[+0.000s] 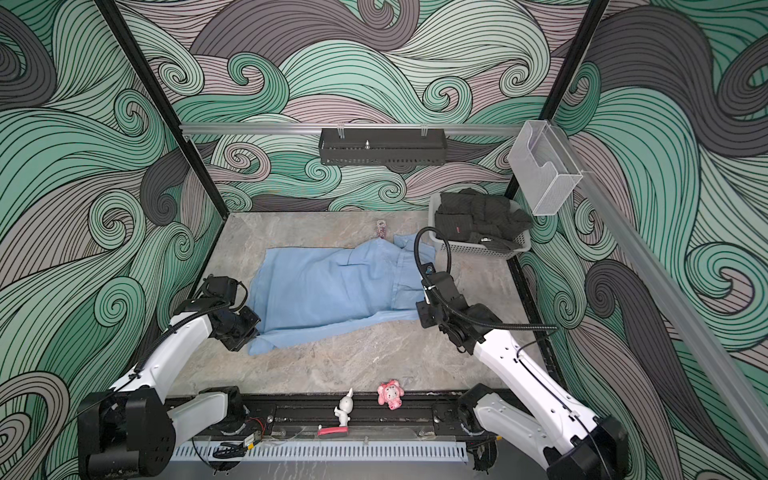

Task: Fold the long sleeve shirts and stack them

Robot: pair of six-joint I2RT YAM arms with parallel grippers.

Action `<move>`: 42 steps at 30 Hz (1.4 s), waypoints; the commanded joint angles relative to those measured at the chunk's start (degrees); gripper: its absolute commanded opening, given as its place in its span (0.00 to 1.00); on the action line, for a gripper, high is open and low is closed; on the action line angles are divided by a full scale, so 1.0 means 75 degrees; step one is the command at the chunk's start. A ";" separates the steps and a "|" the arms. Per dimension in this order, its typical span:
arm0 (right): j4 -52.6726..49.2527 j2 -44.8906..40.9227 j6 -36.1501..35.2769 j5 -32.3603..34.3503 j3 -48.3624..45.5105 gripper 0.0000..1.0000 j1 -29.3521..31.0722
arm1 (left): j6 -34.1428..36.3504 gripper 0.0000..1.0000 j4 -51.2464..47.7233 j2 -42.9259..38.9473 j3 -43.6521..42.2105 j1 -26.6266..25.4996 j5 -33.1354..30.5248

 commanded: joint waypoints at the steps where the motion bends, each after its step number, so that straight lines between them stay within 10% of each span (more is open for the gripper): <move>1: -0.0910 -0.0230 0.1281 0.0005 -0.0277 0.00 0.0047 | -0.0362 0.00 -0.0572 -0.0460 -0.0147 0.0043 -0.0349; 5: -0.1080 -0.0646 0.2094 -0.0044 -0.0651 0.02 0.0168 | -0.0451 0.14 -0.0747 -0.0777 -0.0111 0.0037 0.0054; 11: -0.1825 -0.1211 0.2683 0.0237 -0.0320 0.48 0.0367 | -0.0500 0.46 -0.1844 -0.1759 0.0567 0.0036 0.0115; 17: -0.1928 -0.1769 0.3267 0.0792 0.0296 0.63 0.0374 | -0.0703 0.56 -0.2004 -0.2851 0.1395 0.0031 0.0194; 24: -0.0796 0.0523 0.3430 0.0766 0.1184 0.70 -0.0190 | -0.0715 0.54 -0.0095 -0.0672 0.1173 -0.0055 0.1499; 36: 0.0581 0.4803 0.3619 -0.0898 0.2557 0.72 -0.1400 | -0.0737 0.54 0.1673 0.4407 0.1678 -0.0148 0.1123; 42: 0.0948 0.6101 0.3959 -0.1716 0.2340 0.71 -0.1769 | -0.0842 0.54 0.1211 0.4670 0.1723 0.0258 0.0464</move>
